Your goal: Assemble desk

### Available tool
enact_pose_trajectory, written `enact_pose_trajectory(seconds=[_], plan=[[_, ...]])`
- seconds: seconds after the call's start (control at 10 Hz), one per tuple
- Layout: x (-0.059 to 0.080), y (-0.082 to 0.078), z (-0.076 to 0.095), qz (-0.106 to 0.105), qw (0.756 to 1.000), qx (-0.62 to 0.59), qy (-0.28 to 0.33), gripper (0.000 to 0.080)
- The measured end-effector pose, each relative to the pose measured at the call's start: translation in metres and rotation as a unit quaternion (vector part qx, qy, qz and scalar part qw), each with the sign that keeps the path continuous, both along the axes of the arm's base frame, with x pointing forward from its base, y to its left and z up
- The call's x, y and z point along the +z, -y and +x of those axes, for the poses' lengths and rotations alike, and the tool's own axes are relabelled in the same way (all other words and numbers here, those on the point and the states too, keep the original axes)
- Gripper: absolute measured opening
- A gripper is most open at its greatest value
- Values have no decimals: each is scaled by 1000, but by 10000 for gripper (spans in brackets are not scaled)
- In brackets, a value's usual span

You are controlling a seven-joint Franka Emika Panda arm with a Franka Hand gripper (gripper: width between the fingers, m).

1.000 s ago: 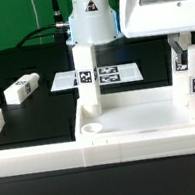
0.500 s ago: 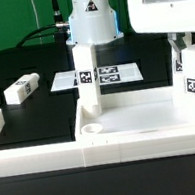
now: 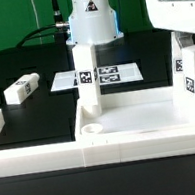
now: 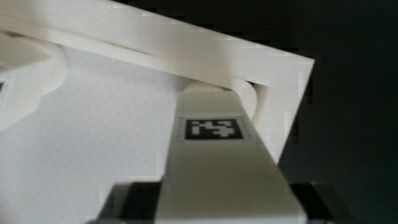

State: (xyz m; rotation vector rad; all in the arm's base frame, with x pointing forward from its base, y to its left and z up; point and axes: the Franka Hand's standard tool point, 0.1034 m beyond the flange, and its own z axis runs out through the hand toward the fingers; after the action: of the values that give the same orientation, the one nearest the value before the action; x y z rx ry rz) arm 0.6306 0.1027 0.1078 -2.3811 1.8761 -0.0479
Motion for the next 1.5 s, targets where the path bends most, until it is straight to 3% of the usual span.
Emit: enact_pose_trajectory(seconds=[0.2, 0.5, 0.8, 1.3, 1.5], plan=[[0, 0, 0, -2, 1000, 19, 1, 290], [-1, -2, 0, -13, 993, 118, 8, 612], [0, -4, 0, -29, 969, 243, 14, 642], [-1, -6, 2, -60, 889, 454, 21, 649], [-1, -5, 3, -64, 868, 491, 23, 649]])
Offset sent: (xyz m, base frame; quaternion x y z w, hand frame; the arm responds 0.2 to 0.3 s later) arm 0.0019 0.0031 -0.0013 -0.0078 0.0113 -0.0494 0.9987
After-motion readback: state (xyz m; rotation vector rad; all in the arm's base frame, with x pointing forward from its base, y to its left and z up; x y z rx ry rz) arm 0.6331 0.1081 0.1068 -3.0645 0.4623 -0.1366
